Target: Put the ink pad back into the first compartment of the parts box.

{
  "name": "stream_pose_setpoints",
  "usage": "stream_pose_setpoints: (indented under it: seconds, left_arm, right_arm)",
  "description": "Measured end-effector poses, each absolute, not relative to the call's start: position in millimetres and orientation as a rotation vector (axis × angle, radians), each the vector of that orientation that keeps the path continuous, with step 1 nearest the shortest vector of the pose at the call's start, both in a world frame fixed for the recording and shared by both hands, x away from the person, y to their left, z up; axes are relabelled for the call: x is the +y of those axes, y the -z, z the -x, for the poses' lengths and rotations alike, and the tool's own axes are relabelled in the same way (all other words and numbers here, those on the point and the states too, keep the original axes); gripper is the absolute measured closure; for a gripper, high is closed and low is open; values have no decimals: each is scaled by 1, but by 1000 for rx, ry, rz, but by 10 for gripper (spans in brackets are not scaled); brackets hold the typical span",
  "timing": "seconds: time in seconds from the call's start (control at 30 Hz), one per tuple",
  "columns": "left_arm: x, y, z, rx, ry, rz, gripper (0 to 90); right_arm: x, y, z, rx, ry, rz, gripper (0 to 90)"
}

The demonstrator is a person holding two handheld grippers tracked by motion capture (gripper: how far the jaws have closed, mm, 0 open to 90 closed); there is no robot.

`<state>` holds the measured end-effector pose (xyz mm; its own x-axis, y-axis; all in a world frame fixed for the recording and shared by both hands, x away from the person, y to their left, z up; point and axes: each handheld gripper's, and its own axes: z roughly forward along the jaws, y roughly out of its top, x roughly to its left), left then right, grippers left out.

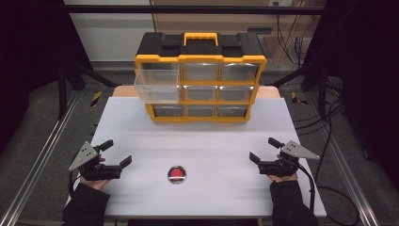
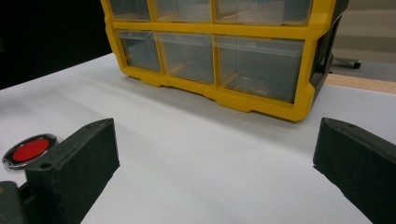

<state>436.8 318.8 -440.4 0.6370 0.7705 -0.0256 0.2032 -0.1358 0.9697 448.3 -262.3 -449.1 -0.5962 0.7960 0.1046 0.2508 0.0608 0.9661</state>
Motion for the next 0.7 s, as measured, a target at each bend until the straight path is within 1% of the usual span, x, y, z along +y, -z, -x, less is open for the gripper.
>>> stream_pose_setpoints:
  seconds: [0.33,0.7]
  left_arm:
    - [314,437,-437,799,-596,-1693,3]
    - [298,431,-438,795,-583,-1742,3]
  right_arm:
    - [-261,449,-448,1890,-1553,-1032,2]
    - [-261,449,-448,1896,-1551,-1032,2]
